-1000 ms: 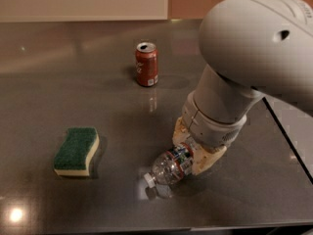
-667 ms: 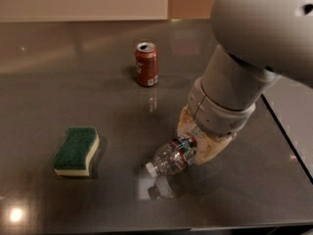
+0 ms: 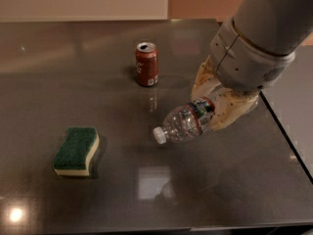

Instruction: Pick water bottle

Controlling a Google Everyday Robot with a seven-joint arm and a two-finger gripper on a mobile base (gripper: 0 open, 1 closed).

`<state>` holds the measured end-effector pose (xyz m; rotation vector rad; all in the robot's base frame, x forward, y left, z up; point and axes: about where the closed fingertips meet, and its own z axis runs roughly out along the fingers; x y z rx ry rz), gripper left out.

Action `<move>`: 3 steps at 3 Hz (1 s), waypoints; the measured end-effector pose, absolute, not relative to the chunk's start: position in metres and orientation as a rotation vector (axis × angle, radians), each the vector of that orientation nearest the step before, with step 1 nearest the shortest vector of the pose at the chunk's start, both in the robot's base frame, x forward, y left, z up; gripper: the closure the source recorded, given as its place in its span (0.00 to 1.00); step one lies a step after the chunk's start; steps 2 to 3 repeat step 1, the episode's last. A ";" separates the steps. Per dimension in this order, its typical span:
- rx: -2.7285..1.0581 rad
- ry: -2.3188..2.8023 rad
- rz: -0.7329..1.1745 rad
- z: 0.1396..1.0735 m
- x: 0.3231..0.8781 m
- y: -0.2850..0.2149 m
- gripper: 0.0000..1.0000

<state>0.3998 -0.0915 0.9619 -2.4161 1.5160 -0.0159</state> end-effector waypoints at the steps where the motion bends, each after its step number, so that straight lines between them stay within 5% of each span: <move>1: -2.416 1.516 -0.016 0.962 0.400 -0.091 1.00; 3: -2.416 1.516 -0.016 0.962 0.400 -0.091 1.00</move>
Offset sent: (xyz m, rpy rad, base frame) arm 0.0000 0.0000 0.0000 0.0000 0.0000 0.0000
